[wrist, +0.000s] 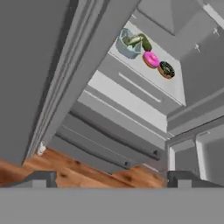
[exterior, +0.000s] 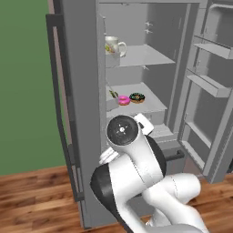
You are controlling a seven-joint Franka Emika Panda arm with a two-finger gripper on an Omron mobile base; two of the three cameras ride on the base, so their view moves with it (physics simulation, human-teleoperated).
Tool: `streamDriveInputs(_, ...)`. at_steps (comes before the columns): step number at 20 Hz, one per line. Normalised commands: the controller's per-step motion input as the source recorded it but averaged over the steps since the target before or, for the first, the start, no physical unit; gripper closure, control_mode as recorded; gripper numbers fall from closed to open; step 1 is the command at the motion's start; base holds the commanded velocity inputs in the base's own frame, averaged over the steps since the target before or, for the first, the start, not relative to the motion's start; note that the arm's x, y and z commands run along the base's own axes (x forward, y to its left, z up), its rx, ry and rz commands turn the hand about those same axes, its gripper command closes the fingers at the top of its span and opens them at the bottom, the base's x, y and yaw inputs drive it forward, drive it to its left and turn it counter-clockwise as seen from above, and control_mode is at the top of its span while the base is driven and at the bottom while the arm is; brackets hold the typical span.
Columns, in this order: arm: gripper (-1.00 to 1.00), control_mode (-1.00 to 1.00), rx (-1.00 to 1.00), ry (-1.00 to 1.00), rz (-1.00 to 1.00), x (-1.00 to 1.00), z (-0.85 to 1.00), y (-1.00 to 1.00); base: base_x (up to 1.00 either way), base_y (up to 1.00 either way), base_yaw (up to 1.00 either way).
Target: Place the tupperware on the second highest shelf of the fridge. Make space for the tupperware among the existing items by rearranging them on the shelves if needed. Close the fridge door when finished.
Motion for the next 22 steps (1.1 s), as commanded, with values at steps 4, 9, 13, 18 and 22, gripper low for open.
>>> streamDriveInputs(4, -1.00, -1.00, -0.34, 0.09, 0.01, 0.10, -0.17, 1.00, 0.00, 0.00, 0.00)
streamDriveInputs(9, -1.00, -1.00, -0.27, 0.07, 0.00, 0.30, -0.13, 0.88, 0.00, 0.00, 0.00)
streamDriveInputs(13, -1.00, -1.00, -0.25, 0.05, 0.00, 0.45, -0.20, 0.73, 0.00, 0.00, 0.00)
streamDriveInputs(18, -1.00, -1.00, -0.26, 0.03, 0.00, 0.39, -0.25, 0.73, 0.00, 0.00, 0.00)
streamDriveInputs(22, -1.00, -1.00, -0.25, 0.00, 0.00, 0.20, -0.37, 0.70, 0.00, 0.00, 0.00)
